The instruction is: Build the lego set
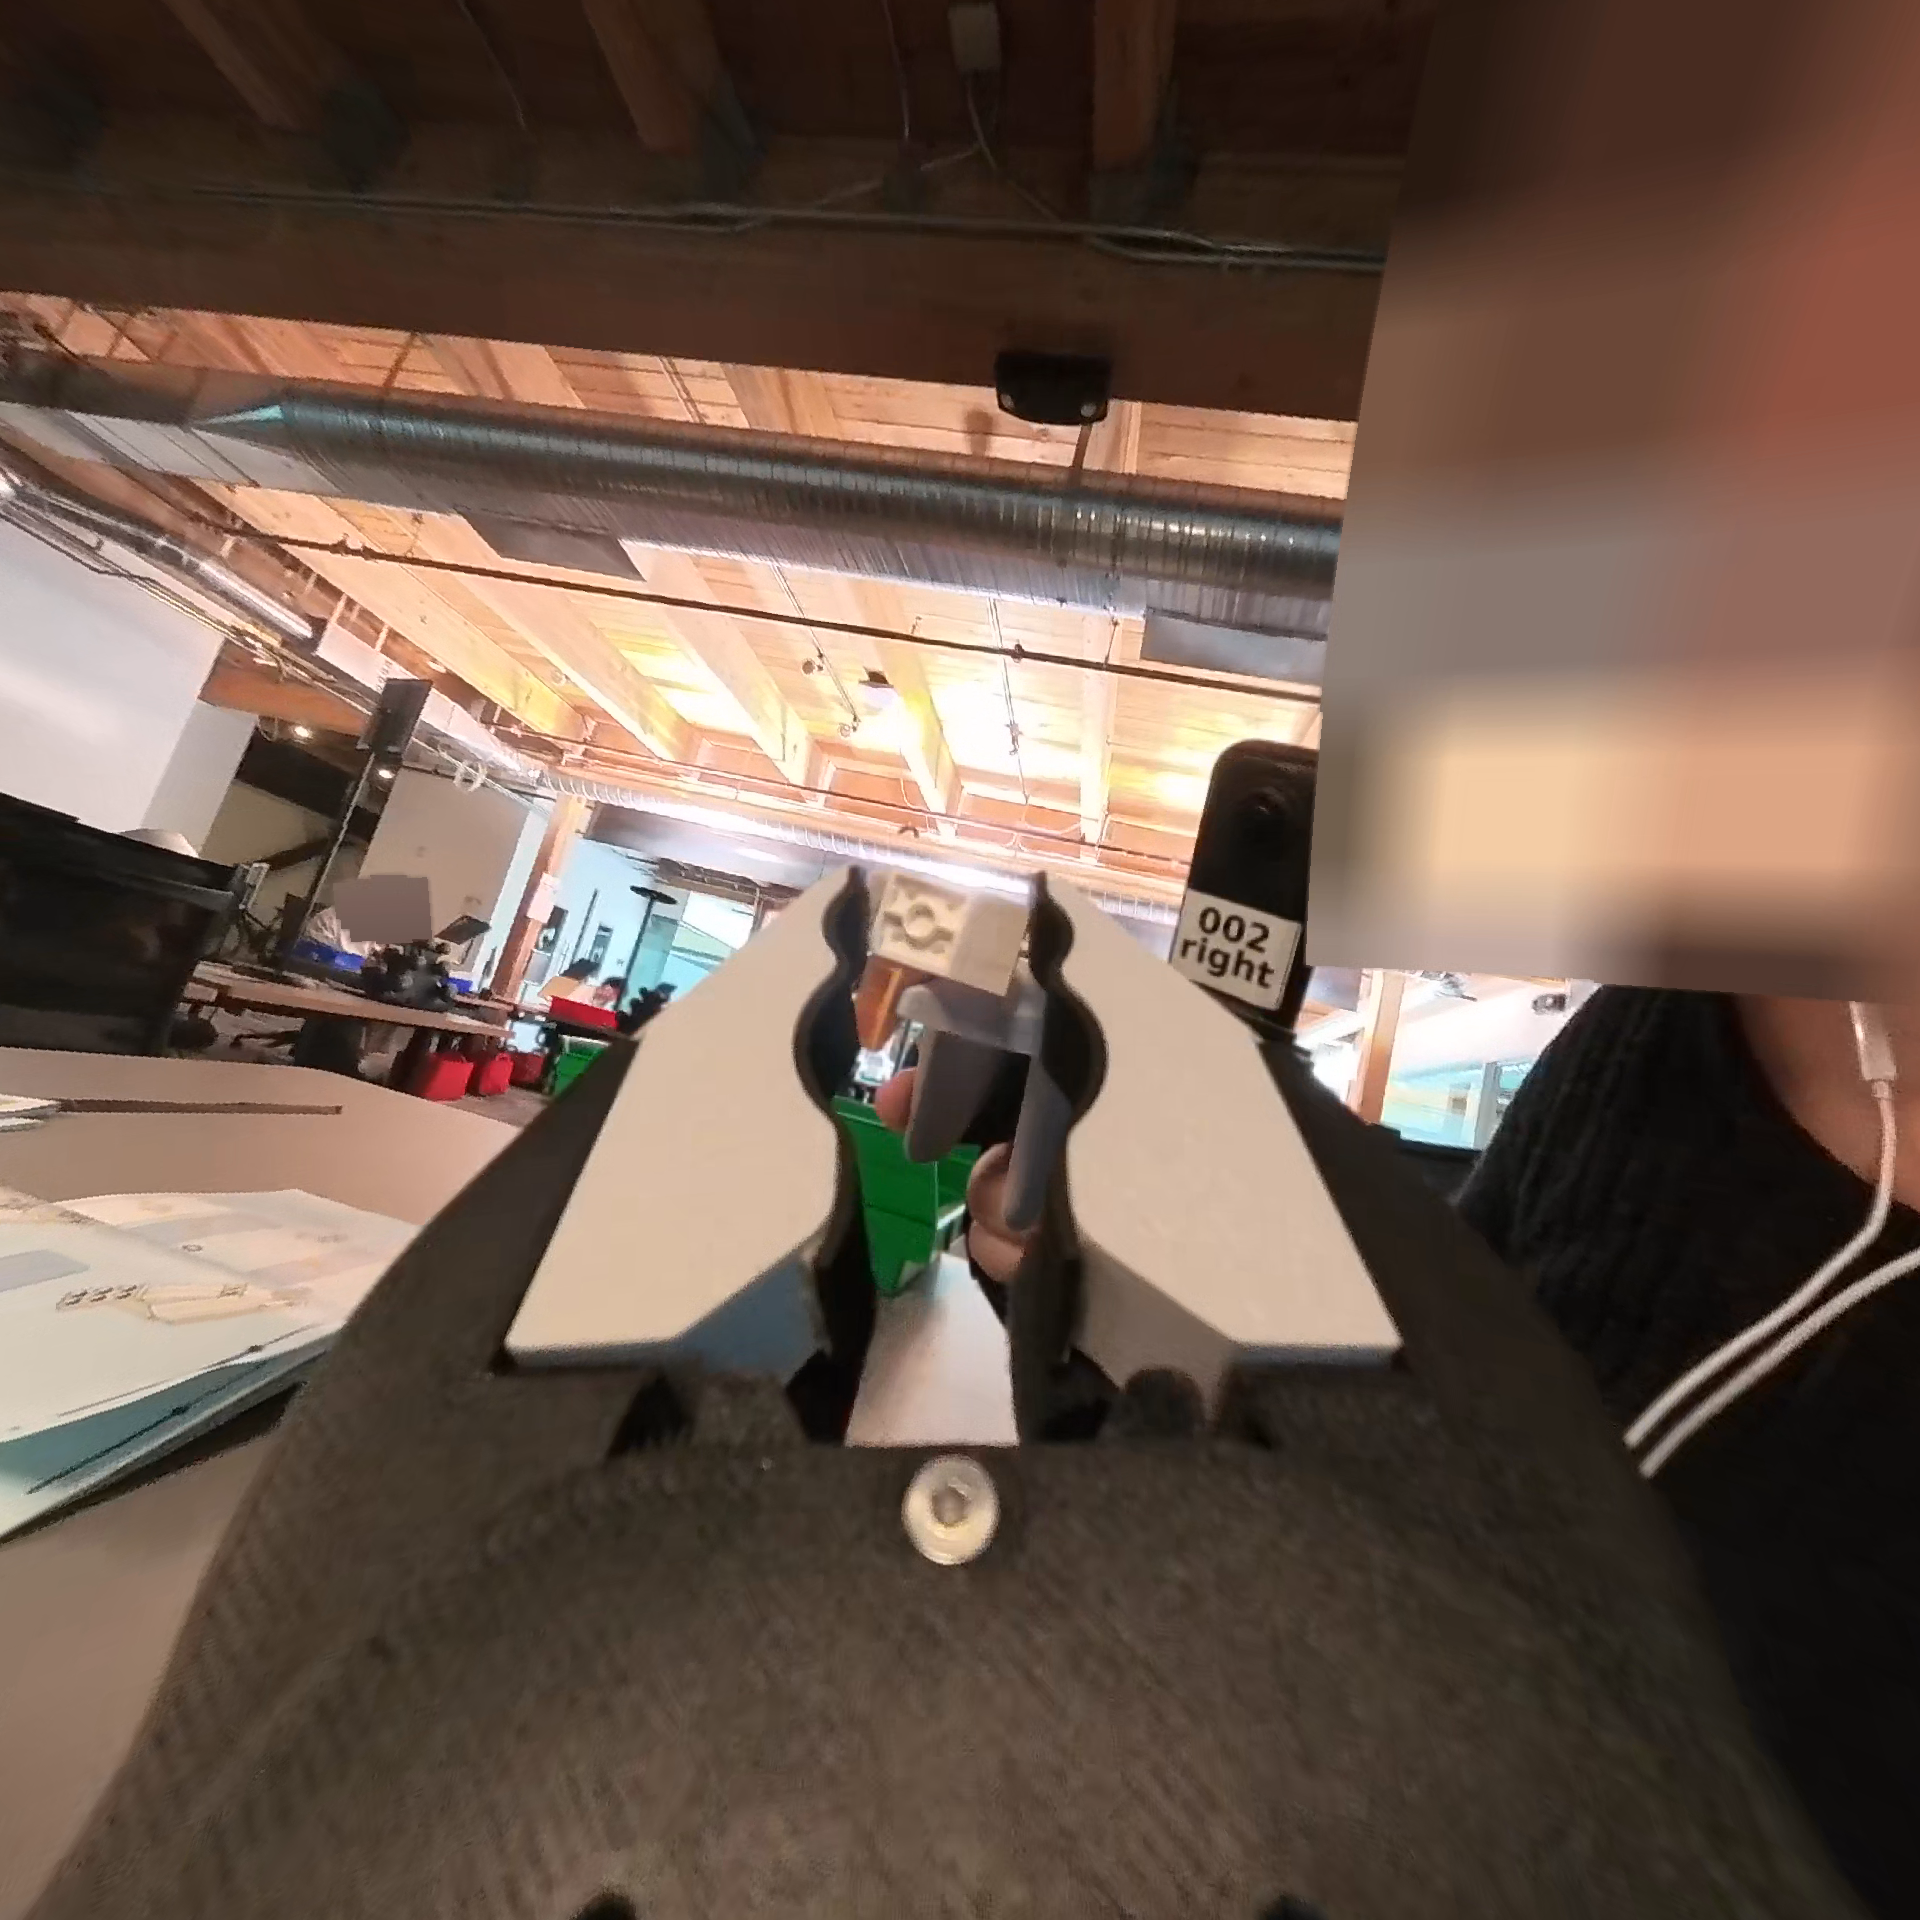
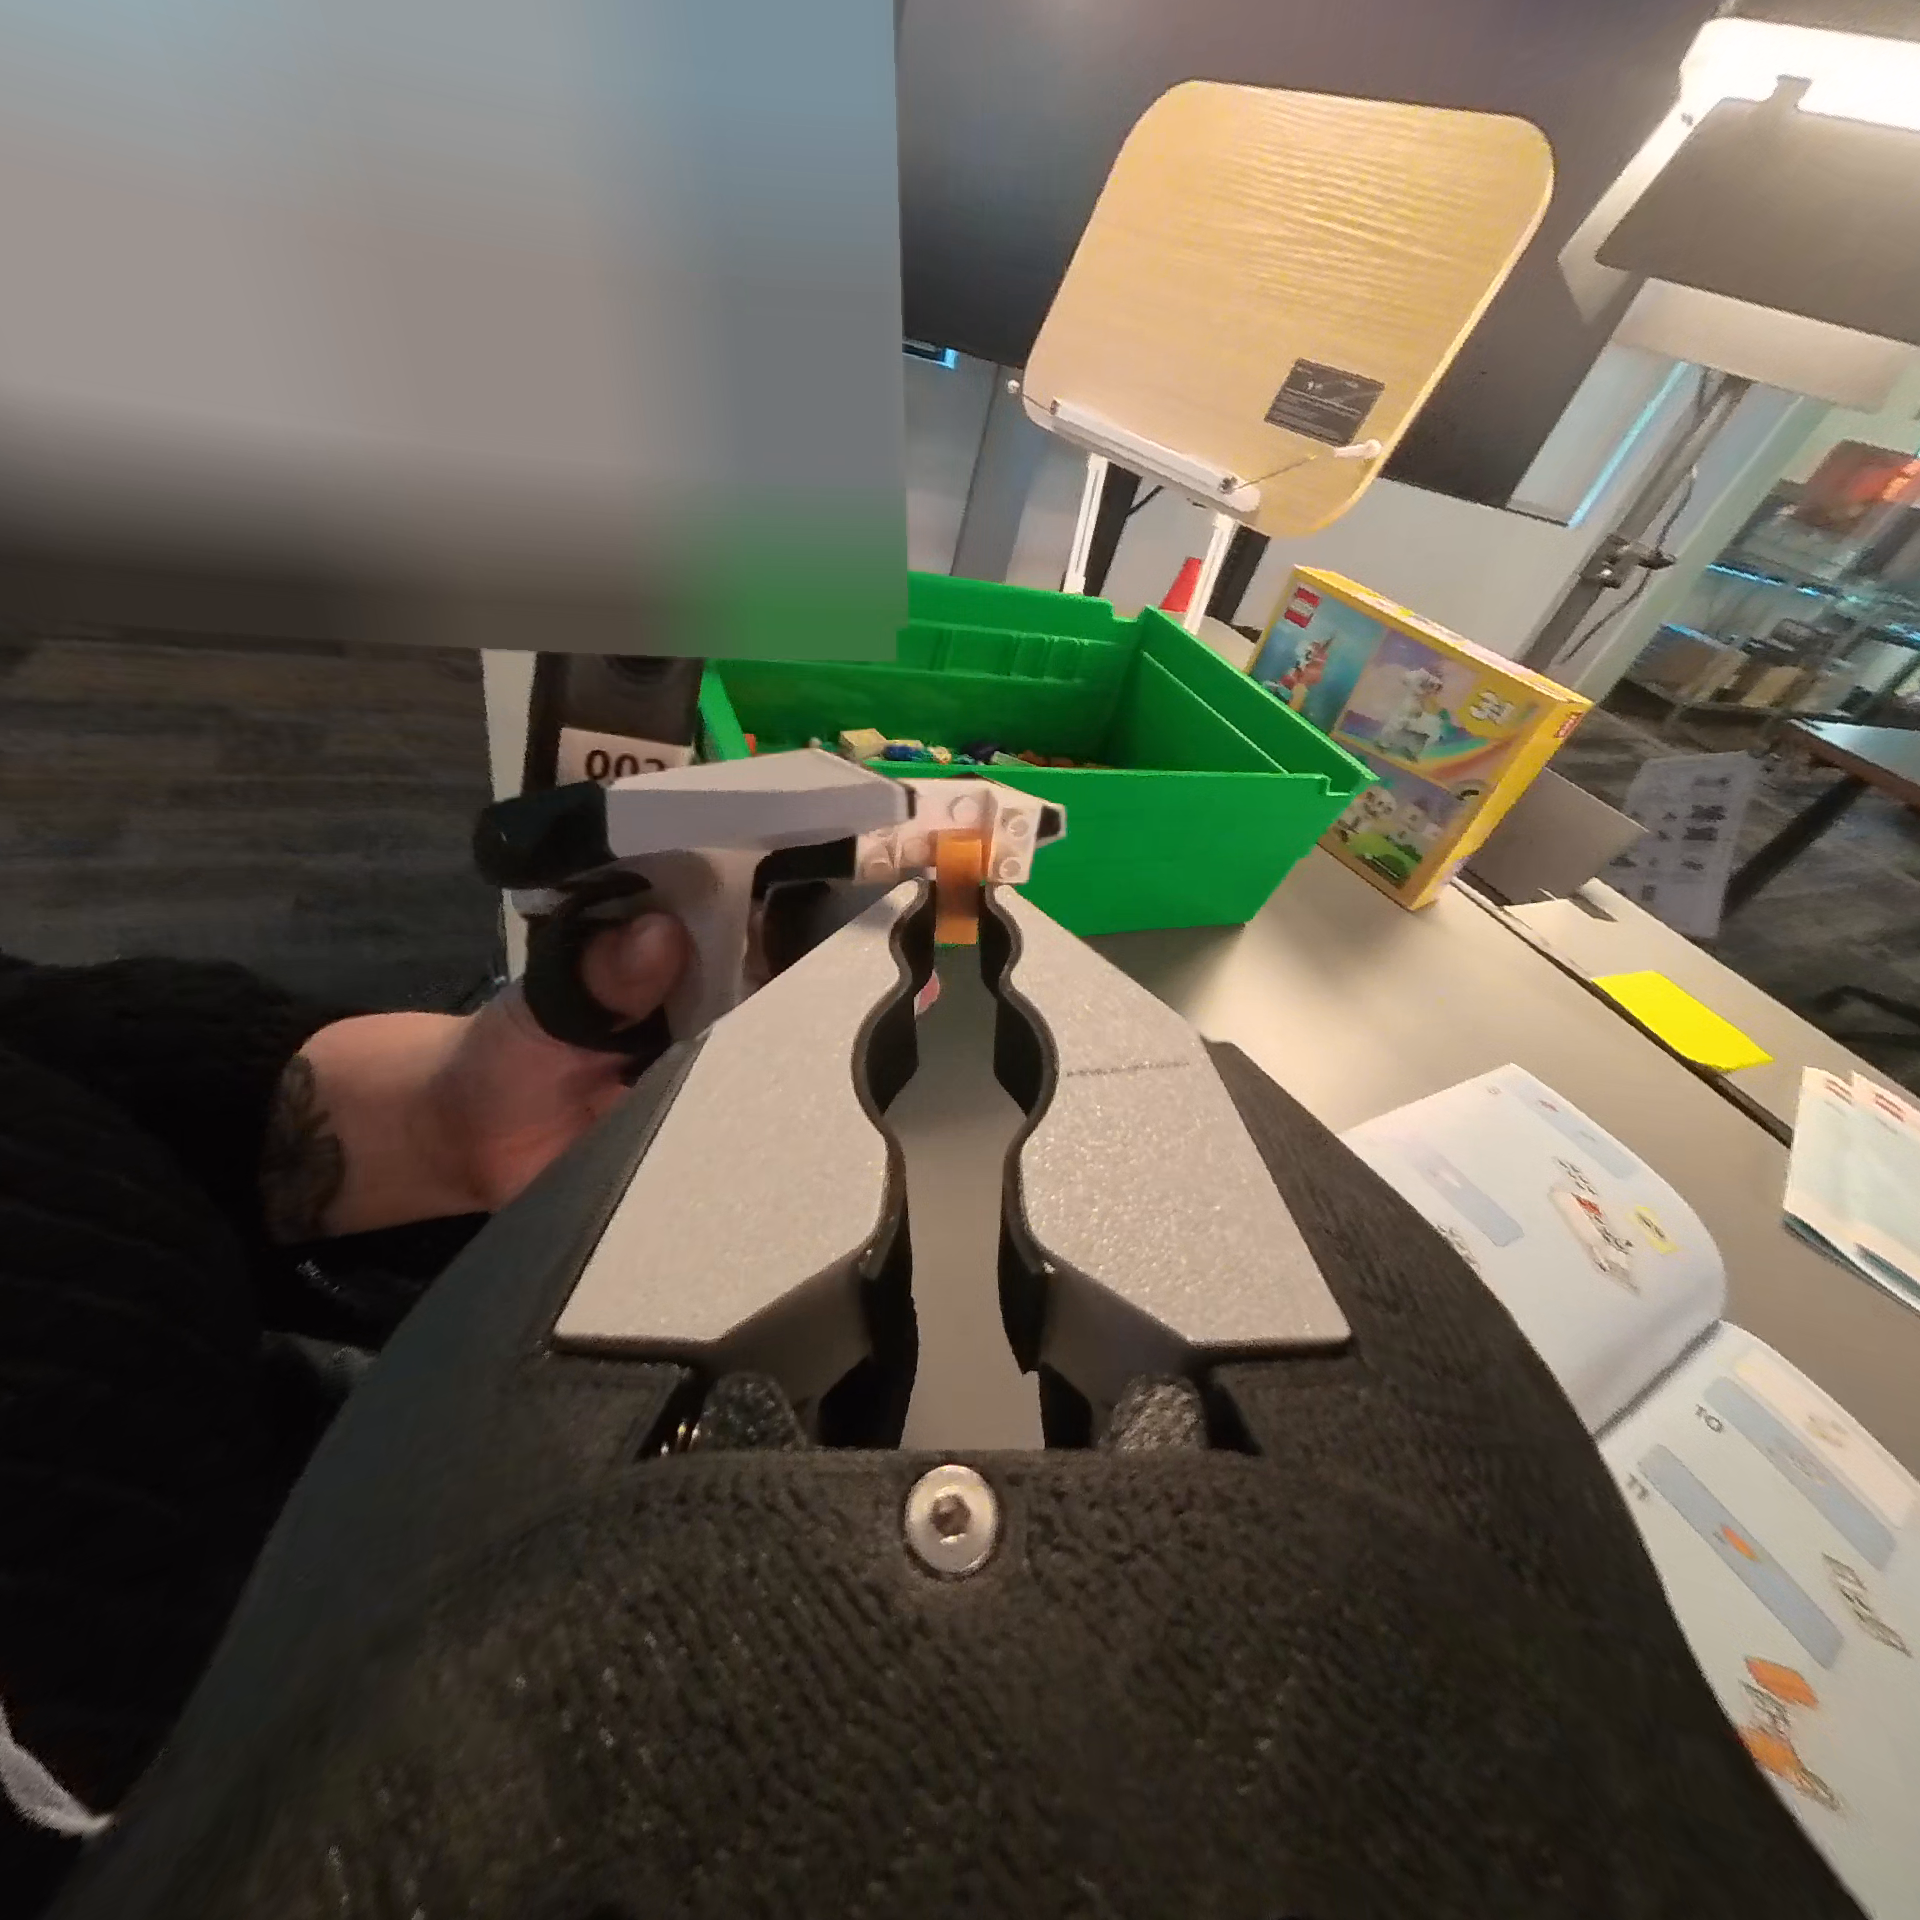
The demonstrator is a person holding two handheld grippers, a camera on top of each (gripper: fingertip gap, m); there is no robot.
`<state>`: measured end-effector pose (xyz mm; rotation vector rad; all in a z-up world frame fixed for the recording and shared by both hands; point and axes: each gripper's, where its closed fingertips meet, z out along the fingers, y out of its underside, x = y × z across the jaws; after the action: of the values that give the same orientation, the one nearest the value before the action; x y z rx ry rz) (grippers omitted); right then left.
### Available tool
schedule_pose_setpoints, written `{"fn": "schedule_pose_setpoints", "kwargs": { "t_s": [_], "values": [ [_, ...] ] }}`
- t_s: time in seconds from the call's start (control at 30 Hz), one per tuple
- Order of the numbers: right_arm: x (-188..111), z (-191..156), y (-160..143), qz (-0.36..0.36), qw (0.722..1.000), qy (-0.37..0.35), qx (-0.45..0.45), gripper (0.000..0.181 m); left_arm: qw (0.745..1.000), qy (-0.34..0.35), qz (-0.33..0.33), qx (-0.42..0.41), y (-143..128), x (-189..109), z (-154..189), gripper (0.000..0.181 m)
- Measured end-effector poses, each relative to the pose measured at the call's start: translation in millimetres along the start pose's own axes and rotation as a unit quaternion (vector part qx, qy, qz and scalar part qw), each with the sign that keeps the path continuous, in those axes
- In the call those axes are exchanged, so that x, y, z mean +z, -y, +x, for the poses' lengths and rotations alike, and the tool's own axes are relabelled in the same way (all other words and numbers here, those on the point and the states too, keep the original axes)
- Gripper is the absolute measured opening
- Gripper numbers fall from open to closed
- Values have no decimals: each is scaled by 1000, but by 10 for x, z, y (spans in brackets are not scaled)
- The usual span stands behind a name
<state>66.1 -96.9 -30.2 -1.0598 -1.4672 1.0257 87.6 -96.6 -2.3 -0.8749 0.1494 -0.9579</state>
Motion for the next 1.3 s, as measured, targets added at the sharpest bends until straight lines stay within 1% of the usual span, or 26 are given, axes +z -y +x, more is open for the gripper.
{"fn": "schedule_pose_setpoints", "kwargs": {
  "t_s": [0.13,0.33,0.4,0.43,0.47,0.5,0.57,0.6,0.63,0.7,0.77,0.87,0.9,0.93,0.97,1.03,1.1,1.13,1.17,1.2,1.27,1.3],
  "values": [
    [11,8,3,-9,1000,-8,-3,6,1000,3,21,-9,22,-1,-11,29],
    [-50,-78,23,-25,998,53,8,6,994,-16,78,-70,162,-4,-11,29],
    [-100,-79,-16,-41,997,64,3,6,992,-24,88,-82,194,1,0,29],
    [-128,-59,-106,-69,995,68,-2,6,993,-24,85,-79,187,8,9,29],
    [-164,-32,-273,-117,990,74,-6,6,994,-21,76,-69,166,16,15,29],
    [-215,3,-502,-180,980,82,-8,6,996,-16,65,-57,138,22,20,29],
    [-374,77,-1023,-309,946,99,-4,6,998,-7,43,-35,84,31,27,29],
    [-459,112,-1248,-362,927,104,-2,6,999,-3,35,-26,65,31,28,29],
    [-535,123,-1428,-402,908,113,0,6,999,-1,30,-18,54,30,33,29],
    [-628,114,-1653,-451,883,132,8,6,1000,1,22,-9,34,25,40,29],
    [-600,106,-1652,-445,884,142,23,6,1000,4,17,-4,16,19,40,29],
    [-593,159,-1689,-457,878,136,24,6,1000,7,13,-3,1,8,34,29],
    [-575,151,-1682,-454,880,139,30,9,1000,7,13,-4,3,5,30,29],
    [-563,143,-1678,-451,881,141,36,13,1000,9,13,-5,6,-1,22,29],
    [-554,142,-1674,-448,882,141,40,23,1000,10,14,-7,10,-7,14,29],
    [-541,169,-1661,-439,888,130,37,34,1000,12,17,-14,14,-19,-5,29],
    [-509,256,-1612,-429,898,94,25,44,999,15,23,-27,16,-27,-34,29],
    [-465,306,-1547,-414,908,71,12,48,999,15,28,-35,21,-29,-47,29],
    [-387,346,-1427,-381,923,48,-9,49,998,15,34,-46,28,-31,-62,29],
    [-291,361,-1249,-333,942,29,-36,49,997,14,41,-58,39,-31,-76,28],
    [-139,314,-789,-207,972,0,-109,48,995,12,54,-82,64,-35,-107,29],
    [-107,260,-559,-144,978,-11,-148,45,994,12,59,-91,73,-37,-123,29]
  ]
}}
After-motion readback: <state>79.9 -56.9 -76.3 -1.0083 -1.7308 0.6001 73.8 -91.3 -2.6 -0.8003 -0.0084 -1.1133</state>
